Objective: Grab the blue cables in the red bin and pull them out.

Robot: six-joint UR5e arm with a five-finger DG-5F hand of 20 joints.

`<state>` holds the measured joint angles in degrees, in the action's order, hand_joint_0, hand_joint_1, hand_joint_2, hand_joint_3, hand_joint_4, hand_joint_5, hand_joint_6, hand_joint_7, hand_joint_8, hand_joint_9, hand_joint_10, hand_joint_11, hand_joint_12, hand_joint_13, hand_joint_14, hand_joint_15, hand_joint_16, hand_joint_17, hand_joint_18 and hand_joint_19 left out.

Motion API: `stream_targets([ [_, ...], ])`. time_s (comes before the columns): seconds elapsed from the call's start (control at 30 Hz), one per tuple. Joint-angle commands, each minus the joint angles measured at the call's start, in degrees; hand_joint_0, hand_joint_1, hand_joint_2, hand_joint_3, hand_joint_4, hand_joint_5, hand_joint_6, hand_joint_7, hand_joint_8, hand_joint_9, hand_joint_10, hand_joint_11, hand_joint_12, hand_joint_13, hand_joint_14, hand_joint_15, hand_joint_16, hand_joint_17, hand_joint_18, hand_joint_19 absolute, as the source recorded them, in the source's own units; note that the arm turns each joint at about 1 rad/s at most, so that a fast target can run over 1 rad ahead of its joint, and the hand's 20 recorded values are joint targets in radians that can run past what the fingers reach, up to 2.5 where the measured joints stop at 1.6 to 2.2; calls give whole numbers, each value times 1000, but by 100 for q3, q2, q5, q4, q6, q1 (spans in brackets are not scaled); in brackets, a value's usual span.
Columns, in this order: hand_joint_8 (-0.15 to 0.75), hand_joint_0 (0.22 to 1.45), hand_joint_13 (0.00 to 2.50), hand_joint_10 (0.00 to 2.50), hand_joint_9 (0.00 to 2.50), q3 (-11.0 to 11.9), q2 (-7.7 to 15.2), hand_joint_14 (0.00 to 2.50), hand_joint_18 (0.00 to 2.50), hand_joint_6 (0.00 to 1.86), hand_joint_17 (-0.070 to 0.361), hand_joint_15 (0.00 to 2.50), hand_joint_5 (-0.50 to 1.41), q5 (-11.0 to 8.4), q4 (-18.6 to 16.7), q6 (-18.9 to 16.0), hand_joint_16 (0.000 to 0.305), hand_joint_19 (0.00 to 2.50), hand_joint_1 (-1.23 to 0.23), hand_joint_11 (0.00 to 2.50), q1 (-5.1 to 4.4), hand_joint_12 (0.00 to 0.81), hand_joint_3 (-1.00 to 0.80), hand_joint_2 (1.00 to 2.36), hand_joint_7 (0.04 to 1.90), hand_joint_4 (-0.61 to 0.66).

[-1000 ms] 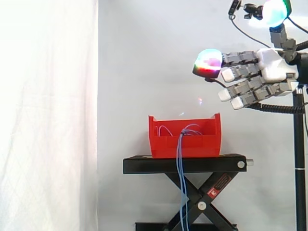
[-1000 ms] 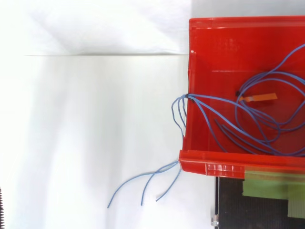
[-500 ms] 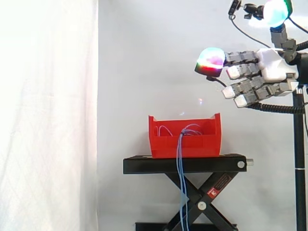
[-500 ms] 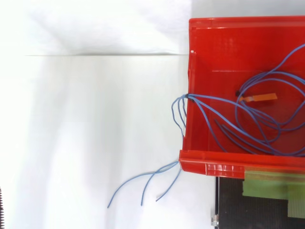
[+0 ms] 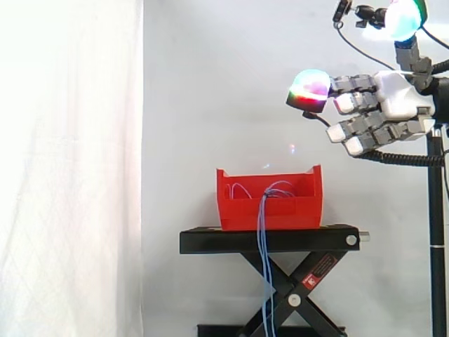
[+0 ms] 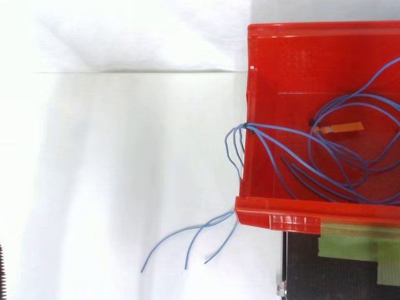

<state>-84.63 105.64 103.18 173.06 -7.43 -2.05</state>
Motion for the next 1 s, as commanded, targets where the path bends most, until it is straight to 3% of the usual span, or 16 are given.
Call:
stream_targets([
  [0.0, 300, 772, 417, 5, 657, -1, 0, 4, 362, 7, 122, 113, 385, 0, 0, 0, 54, 250, -748, 159, -6, 366, -1000, 1000, 201, 195],
  [0.27, 301, 773, 427, 6, 665, -1, 0, 4, 375, 7, 121, 112, 386, 0, 0, 0, 54, 266, -749, 174, -14, 368, -1000, 1000, 202, 195],
  [0.47, 304, 773, 427, 6, 665, 7, 0, 4, 376, 8, 121, 116, 389, 0, 149, 0, 54, 265, -748, 173, 38, 369, -1000, 1000, 201, 196],
  [0.6, 302, 773, 426, 6, 663, 25, 9, 4, 377, 7, 121, 116, 391, -18, -237, 369, 54, 262, -749, 176, 3, 370, -1000, 1000, 208, 196],
  [0.63, 305, 774, 415, 6, 657, 25, 149, 4, 374, 8, 121, 121, 412, -132, -729, 1626, 54, 270, -760, 176, -41, 372, -1000, 1000, 231, 207],
  [0.67, 301, 773, 398, 6, 641, 25, 229, 4, 366, 9, 121, 107, 423, -211, -879, 2294, 54, 257, -761, 177, -67, 372, -1000, 1000, 245, 211],
  [0.73, 288, 696, 57, 4, 384, 25, 237, 0, 0, 8, 134, 60, 417, -264, -967, 2856, 60, 160, -801, 138, -93, 386, -1000, 1000, 296, 221],
  [0.77, 295, 673, 19, 4, 369, 25, 272, 0, 0, 9, 137, 52, 418, -299, -1011, 3252, 61, 136, -816, 129, -111, 389, -1000, 1000, 304, 225],
  [0.8, 289, 646, 0, 3, 283, 25, 325, 2, 0, 9, 139, 40, 418, -334, -1072, 3858, 62, 100, -837, 100, -129, 396, -1000, 1000, 319, 233],
  [0.87, 295, 614, 0, 2, 225, 25, 378, 0, 0, 9, 145, 39, 415, -343, -1151, 4430, 64, 67, -861, 84, -164, 401, -1000, 1000, 329, 240],
  [0.9, 293, 610, 0, 3, 198, 7, 501, 1, 0, 9, 146, 33, 412, -316, -1318, 5651, 65, 61, -862, 77, -190, 404, -1000, 1000, 331, 244],
  [0.93, 294, 602, 0, 0, 190, 25, 492, 0, 0, 9, 147, 37, 412, -316, -1336, 5977, 65, 54, -874, 78, -199, 407, -1000, 1000, 334, 246],
  [0.97, 294, 600, 0, 2, 189, 25, 483, 2, 0, 10, 147, 36, 411, -316, -1318, 6565, 65, 59, -877, 71, -199, 408, -1000, 1000, 338, 246],
])
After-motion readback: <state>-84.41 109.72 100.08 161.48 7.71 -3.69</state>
